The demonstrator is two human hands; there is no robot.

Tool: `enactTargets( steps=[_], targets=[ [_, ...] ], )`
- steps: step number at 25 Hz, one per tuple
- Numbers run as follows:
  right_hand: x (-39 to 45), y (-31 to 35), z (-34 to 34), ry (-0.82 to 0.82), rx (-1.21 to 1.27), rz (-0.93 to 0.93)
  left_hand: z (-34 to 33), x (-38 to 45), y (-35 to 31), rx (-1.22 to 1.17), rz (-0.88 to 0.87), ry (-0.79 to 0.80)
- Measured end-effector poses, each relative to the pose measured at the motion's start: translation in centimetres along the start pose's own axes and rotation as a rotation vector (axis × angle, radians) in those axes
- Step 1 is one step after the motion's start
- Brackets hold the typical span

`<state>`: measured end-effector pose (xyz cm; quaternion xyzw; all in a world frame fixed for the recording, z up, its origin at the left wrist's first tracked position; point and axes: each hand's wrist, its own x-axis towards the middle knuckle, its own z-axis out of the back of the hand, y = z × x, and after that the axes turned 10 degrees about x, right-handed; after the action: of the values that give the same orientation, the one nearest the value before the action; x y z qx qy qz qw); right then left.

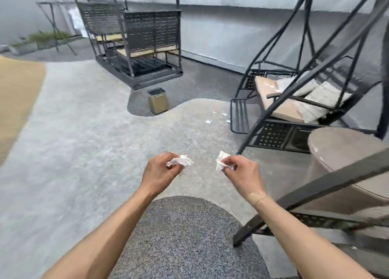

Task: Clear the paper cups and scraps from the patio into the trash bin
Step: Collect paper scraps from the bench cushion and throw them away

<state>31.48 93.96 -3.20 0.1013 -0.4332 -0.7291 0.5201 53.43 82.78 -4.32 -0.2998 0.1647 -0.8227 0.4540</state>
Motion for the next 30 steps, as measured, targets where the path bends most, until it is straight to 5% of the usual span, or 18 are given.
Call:
enactTargets(
  steps=[7, 15, 30],
  targets=[
    [9.0, 4.9, -12.1, 0.079, 0.084, 0.080, 5.4, 4.6, 11.5, -0.005, 0.179, -0.080],
    [19.1, 4.6, -20.2, 0.223, 0.087, 0.057, 3.6, 11.8, 18.4, -0.001, 0.249, -0.046],
    [48.7, 1.8, -30.1, 0.300, 0.070, 0.101, -2.1, 39.9, 27.0, -0.045, 0.373, -0.102]
  ],
)
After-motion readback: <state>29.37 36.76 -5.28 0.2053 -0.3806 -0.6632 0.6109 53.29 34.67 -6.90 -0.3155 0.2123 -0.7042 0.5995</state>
